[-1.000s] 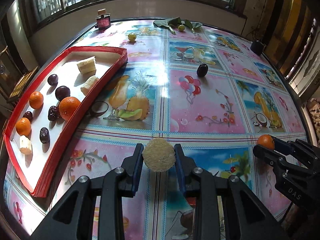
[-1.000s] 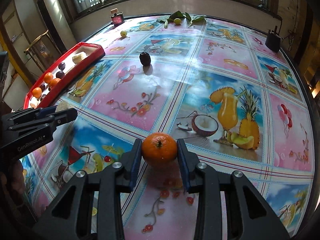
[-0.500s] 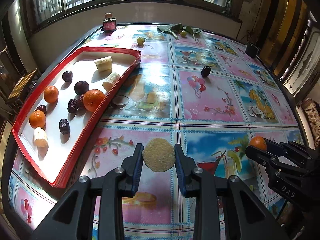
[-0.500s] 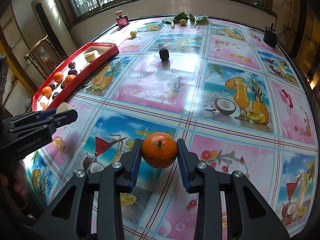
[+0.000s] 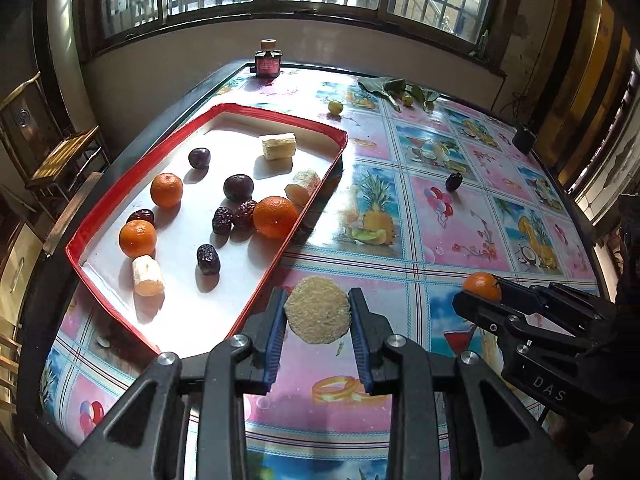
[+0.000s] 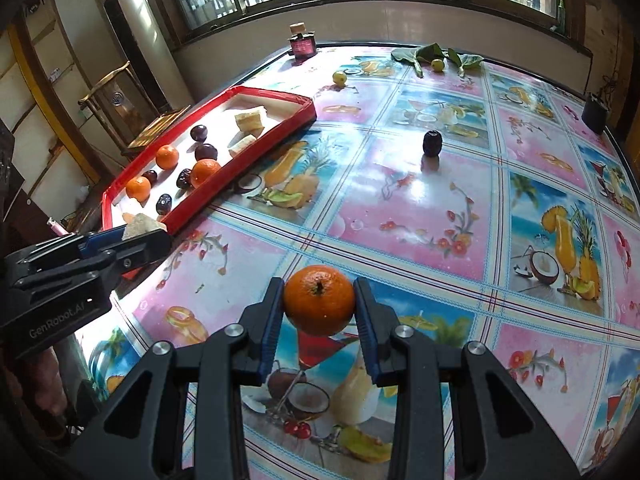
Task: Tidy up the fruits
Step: 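Carry the held orange and round white cake over the red tray, then lower the orange and cake into the tray and open both grippers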
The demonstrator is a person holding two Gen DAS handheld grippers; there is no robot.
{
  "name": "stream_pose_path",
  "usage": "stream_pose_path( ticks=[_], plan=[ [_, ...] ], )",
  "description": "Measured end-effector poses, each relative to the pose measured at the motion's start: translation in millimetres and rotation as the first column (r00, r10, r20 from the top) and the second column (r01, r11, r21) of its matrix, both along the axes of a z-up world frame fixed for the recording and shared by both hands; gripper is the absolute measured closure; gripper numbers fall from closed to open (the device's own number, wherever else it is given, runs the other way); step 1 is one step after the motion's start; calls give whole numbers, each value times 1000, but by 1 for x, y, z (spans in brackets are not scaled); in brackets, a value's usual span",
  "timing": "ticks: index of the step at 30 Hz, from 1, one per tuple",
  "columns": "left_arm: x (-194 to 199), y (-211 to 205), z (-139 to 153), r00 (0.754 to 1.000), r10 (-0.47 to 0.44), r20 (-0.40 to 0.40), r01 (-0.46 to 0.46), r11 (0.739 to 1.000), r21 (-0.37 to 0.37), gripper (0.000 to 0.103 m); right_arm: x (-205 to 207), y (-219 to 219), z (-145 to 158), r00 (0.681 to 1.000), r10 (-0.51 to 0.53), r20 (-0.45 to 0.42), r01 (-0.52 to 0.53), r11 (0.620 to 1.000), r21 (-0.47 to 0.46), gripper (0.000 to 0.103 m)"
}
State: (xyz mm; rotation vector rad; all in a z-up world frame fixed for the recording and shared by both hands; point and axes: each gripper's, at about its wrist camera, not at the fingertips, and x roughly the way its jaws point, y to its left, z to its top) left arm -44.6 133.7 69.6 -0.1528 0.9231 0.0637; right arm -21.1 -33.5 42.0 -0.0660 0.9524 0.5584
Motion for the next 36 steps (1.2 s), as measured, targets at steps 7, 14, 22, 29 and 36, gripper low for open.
stream_pose_path(
  ticks=[7, 14, 22, 29, 36],
  plan=[
    [9, 51, 10, 995, 103, 15, -103, 994, 20, 73, 12, 61, 15, 993, 110, 44, -110, 994, 16, 66],
    [32, 94, 7, 983, 185, -3, -185, 982, 48, 73, 45, 113, 21, 986, 154, 71, -155, 988, 18, 66],
    [70, 111, -11, 972, 230, -49, -229, 973, 21, 73, 103, 162, 4, 988, 149, 42, -149, 989, -8, 66],
    [86, 115, -20, 969, 236, -73, -235, 972, 20, 73, 124, 180, -11, 987, 161, 29, -160, 986, -41, 66],
    [92, 115, -23, 965, 248, -84, -246, 969, 36, 64, 131, 183, -17, 987, 156, 29, -154, 986, -61, 66]
  ],
)
